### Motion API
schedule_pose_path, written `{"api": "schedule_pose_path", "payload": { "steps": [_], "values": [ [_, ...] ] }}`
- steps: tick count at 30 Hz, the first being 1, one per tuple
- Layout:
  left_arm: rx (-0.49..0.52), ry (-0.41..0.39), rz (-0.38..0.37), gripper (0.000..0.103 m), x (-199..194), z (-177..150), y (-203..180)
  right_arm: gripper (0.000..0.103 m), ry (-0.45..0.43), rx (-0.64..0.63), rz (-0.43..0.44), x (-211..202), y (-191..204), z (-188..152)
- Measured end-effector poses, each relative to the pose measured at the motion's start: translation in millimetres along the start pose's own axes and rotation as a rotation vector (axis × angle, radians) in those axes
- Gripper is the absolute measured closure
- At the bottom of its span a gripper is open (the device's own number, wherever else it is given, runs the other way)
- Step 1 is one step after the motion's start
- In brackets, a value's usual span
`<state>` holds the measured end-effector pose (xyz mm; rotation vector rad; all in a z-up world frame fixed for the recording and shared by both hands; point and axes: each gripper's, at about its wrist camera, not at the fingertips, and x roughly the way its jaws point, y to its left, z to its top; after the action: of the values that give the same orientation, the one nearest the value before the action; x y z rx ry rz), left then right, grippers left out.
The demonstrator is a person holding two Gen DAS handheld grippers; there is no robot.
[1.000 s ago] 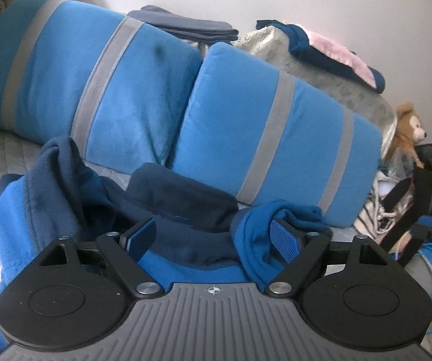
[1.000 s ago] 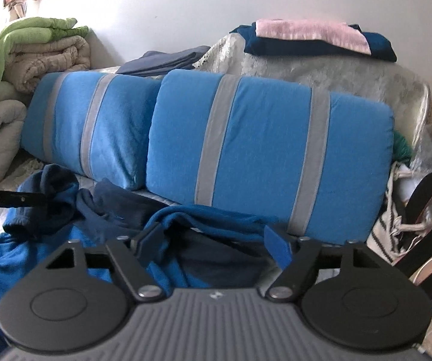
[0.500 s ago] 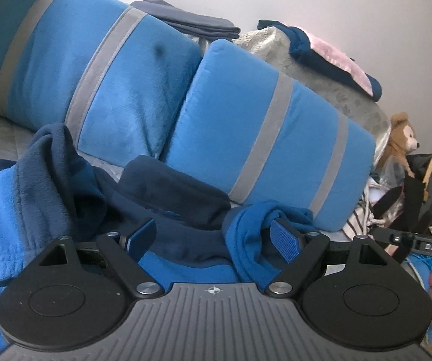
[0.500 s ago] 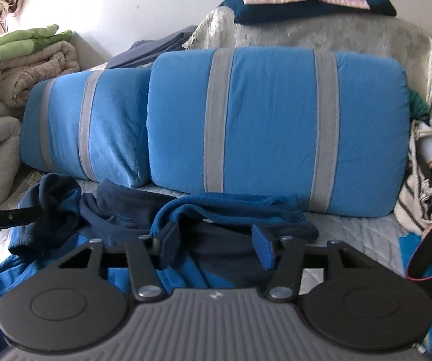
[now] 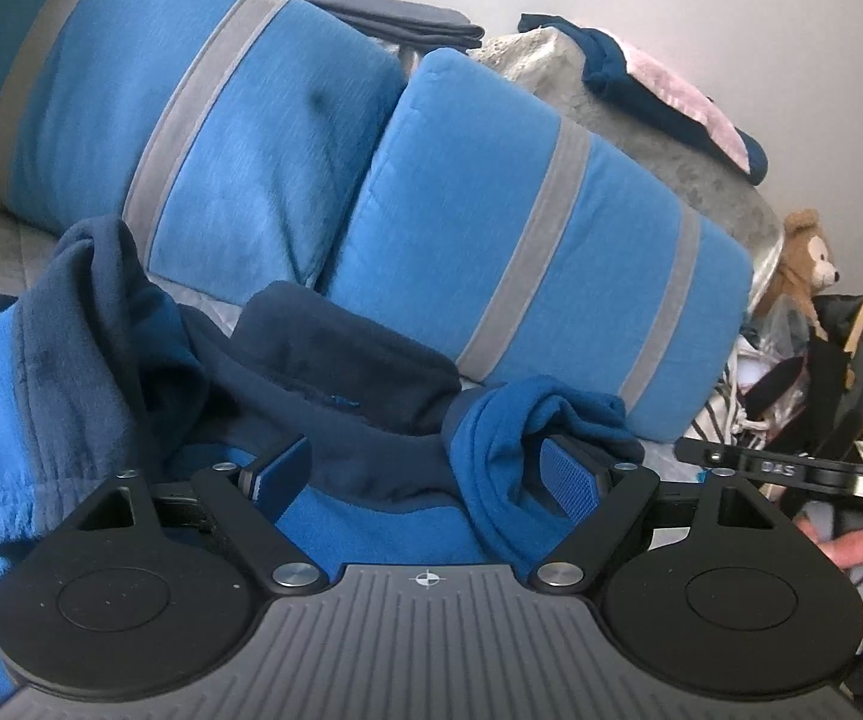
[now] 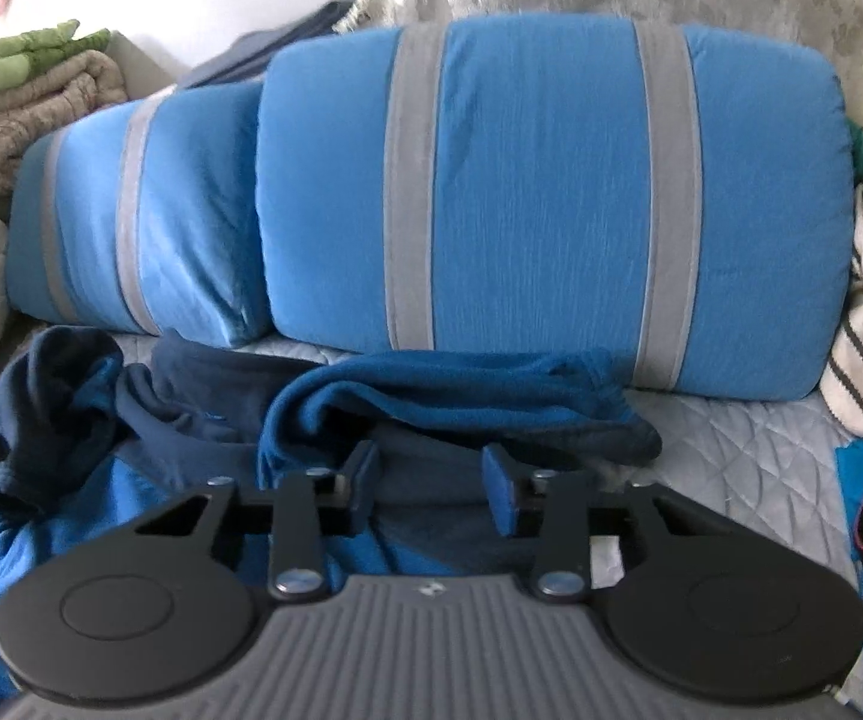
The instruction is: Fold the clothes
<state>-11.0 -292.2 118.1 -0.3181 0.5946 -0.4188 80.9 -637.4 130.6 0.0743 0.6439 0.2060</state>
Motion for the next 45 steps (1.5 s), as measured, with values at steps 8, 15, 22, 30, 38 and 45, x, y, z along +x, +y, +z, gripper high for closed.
{"api": "schedule_pose_path", "payload": {
  "steps": [8,15,22,30,38,45],
  "values": [
    [0.017,0.000,-0.026,0.019,-1,-1,-5,0.071,0.015,0.128,-0.007,31,-23,9],
    [0.021,0.007,-0.040,0.019,1,-2,-7,0.064,-0.011,0.307,0.010,51,-45,17],
    [0.014,0.008,-0.043,0.019,2,-1,-7,0.062,-0.014,0.486,0.064,76,-61,21],
    [-0.003,0.004,-0.059,0.019,1,0,-5,0.046,0.004,0.582,0.054,104,-66,20],
    [0.000,0.001,-0.077,0.019,2,-1,-5,0.036,0.023,0.652,0.000,123,-70,19],
    [-0.013,0.003,-0.075,0.019,3,0,-3,0.096,0.026,0.626,-0.017,124,-70,20]
  ]
}}
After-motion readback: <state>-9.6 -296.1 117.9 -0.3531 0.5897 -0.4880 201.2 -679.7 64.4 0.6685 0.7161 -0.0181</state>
